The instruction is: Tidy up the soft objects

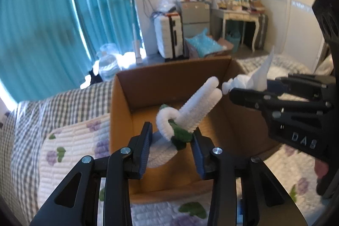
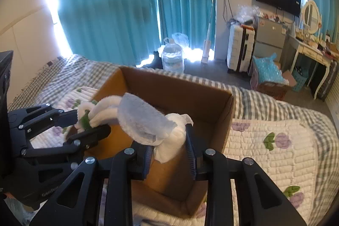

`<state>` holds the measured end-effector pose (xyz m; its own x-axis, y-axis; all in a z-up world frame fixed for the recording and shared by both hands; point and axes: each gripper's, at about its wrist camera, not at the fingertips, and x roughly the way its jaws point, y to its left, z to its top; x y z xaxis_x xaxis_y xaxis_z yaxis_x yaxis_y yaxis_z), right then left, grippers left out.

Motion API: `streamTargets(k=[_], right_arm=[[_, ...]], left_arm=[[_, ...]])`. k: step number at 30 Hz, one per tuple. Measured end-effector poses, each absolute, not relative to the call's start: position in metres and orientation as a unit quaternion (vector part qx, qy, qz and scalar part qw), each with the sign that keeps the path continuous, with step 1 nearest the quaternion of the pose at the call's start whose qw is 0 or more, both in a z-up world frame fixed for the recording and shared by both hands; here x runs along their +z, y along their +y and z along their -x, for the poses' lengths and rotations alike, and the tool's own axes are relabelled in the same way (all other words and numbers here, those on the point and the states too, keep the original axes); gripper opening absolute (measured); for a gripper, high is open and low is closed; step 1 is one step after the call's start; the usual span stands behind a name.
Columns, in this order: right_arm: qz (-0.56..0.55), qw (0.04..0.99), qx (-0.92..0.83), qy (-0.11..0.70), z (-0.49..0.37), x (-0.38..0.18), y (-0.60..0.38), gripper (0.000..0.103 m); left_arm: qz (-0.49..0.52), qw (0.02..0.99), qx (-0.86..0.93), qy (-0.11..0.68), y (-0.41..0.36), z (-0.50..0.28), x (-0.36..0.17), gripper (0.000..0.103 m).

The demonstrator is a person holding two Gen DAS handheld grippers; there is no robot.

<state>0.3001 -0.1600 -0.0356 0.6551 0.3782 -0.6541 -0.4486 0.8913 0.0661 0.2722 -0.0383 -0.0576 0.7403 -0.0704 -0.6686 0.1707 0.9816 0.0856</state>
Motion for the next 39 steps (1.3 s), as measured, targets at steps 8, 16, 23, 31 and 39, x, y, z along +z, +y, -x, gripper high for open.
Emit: streamTargets(k=[8,16,23,31,39], right_arm=[[0.027,0.920,0.210,0.330,-0.301,-0.035,-0.180,0.068],[0.041,0.937,0.172,0.301,-0.251,0.028,-0.195,0.077],[0.065,0.947,0.158,0.271,-0.163,0.101,-0.207,0.089],[0.080,0.951,0.176,0.240,-0.057,0.141,-0.206,0.103],[0.093,0.935,0.199,0.277,-0.012,0.074,-0.186,0.103]], left_arm=[[-0.064,0.935,-0.050,0.345,-0.038,-0.272,-0.057,0.074],[-0.058,0.954,-0.034,0.293,-0.027,-0.220,0.007,0.083],[-0.069,0.972,-0.014,0.224,-0.019,-0.120,0.064,0.097],[-0.065,0.978,-0.008,0.198,-0.005,-0.030,0.089,0.103],[-0.046,0.965,-0.001,0.258,-0.003,0.000,0.024,0.103]])
